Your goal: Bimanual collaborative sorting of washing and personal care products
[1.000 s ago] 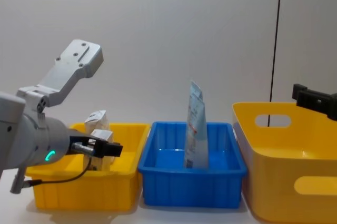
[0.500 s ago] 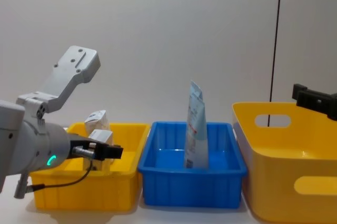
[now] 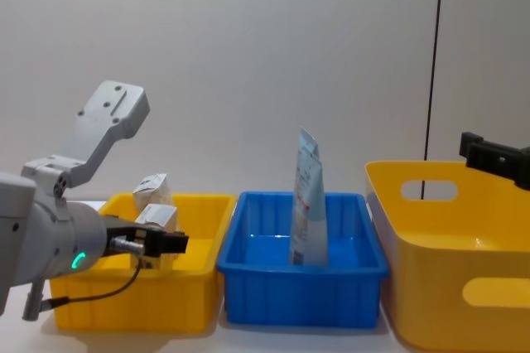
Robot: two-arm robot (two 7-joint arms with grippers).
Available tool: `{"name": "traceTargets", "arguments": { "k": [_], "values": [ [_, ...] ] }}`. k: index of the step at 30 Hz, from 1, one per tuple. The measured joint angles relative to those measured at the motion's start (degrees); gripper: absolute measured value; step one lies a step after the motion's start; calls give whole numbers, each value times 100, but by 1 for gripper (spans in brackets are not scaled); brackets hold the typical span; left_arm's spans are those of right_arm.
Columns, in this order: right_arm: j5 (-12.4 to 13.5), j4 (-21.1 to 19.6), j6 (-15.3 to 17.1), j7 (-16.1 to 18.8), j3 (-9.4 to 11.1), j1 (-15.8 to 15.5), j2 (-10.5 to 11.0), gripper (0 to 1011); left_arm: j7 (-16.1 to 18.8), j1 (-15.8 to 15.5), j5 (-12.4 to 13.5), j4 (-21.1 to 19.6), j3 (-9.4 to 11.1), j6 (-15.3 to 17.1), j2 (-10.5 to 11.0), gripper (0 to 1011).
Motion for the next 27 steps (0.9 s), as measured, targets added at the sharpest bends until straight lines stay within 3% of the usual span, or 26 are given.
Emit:
{"name": "traceTargets", "arguments": {
  "k": [6,10,27],
  "values": [
    [0,0,0,0,0,0,0,1000,-21,-33,15,123,-21,-76,-32,1000],
    [0,0,0,0,0,0,0,1000,-42,-76,39,231,-33,-145,-60,929],
    [0,0,0,0,0,0,0,1000,-123,-166,96,502,-106,-380,-151,409]
  ]
}}
